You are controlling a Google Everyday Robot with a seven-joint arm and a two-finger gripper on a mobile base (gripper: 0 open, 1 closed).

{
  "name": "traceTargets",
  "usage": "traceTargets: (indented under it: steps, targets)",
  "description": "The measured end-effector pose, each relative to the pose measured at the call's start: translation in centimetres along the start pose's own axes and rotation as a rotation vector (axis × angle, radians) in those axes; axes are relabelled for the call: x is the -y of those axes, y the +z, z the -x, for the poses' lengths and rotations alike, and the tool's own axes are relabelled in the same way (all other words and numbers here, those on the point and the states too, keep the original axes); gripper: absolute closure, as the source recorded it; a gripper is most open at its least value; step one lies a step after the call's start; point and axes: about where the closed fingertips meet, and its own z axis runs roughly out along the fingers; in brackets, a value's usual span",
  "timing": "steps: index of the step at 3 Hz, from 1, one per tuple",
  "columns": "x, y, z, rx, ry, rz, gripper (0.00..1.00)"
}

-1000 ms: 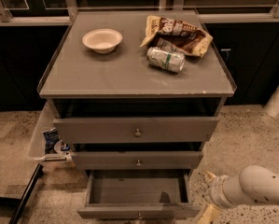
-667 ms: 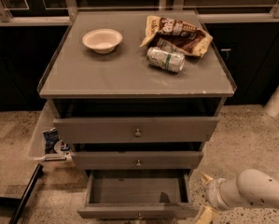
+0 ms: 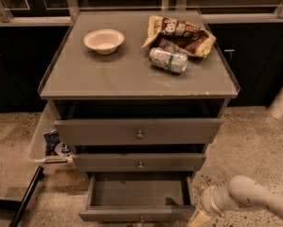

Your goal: Close bottom drawer

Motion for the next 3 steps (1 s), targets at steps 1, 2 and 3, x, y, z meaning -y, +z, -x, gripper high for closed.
traceTargets:
  steps: [1,2,3]
  targets:
    - [0.4,3.4,-1.6,0.028,0.001,0.046,0.32]
    - [0.8,5.6,-2.9,0.080,0.014,0.082,0.56]
    - [1.0,5.8,-3.0,0.082,0.015,0.083,0.79]
